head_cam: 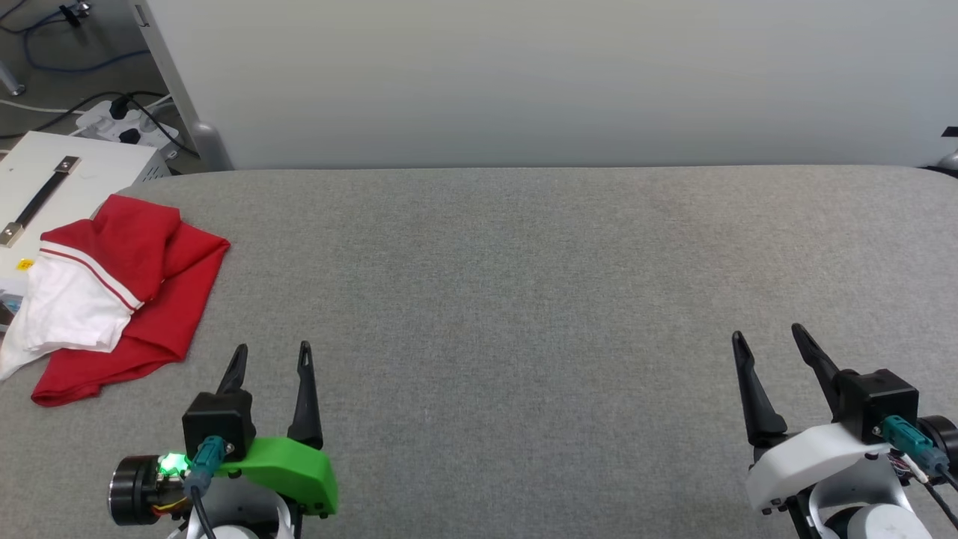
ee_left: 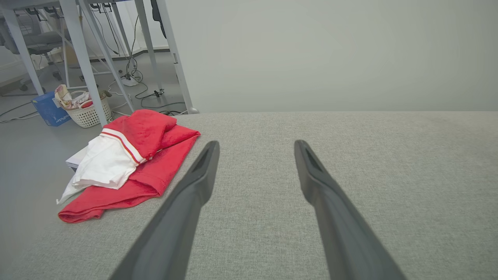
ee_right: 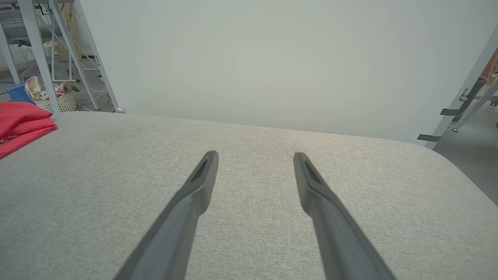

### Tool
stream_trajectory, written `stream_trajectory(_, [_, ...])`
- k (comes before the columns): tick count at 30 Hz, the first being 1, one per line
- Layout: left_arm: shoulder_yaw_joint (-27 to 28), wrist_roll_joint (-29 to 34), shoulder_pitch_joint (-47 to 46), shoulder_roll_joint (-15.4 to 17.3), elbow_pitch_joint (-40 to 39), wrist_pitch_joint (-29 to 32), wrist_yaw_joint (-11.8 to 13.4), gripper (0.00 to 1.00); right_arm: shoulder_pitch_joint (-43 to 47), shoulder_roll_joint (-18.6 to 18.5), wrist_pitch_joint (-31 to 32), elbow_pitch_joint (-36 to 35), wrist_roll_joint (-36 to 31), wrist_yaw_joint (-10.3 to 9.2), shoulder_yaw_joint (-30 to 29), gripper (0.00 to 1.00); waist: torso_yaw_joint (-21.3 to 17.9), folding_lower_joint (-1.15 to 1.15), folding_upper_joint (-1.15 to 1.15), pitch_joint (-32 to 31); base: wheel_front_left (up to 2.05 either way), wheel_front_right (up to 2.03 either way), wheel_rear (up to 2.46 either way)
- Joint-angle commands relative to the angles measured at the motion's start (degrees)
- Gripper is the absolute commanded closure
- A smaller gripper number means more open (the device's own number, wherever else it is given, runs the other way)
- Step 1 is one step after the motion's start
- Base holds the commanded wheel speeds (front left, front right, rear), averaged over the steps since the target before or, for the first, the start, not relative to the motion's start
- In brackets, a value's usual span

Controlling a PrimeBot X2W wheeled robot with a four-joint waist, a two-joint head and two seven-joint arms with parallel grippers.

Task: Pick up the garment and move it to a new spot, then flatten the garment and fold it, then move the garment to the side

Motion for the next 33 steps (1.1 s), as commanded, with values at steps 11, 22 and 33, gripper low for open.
stream_trajectory(11, [0.1, -0.75, 0.1, -0.08, -0.62, -1.75, 0.5, 0.0, 0.49, 0.02, -1.8, -1.53, 2.47, -0.01, -0.54, 0.0, -0.05, 0.0, 0.0, 0.35, 0.0, 0.0, 0.0])
stream_trajectory(22, [-0.07, -1.32, -0.02, -0.1, -0.84, -3.07, 0.48, 0.0, 0.79, 0.03, -3.09, -2.1, 3.94, -0.01, -0.98, 0.0, -0.03, 0.0, 0.0, 0.74, 0.0, 0.0, 0.0])
stream_trajectory(33, [-0.26, -1.81, 0.27, -0.13, -0.84, -4.38, 0.04, 0.0, 1.48, 0.04, -4.39, -2.71, 3.47, -0.02, -0.02, 0.0, 0.13, 0.0, 0.0, 0.73, 0.0, 0.0, 0.0])
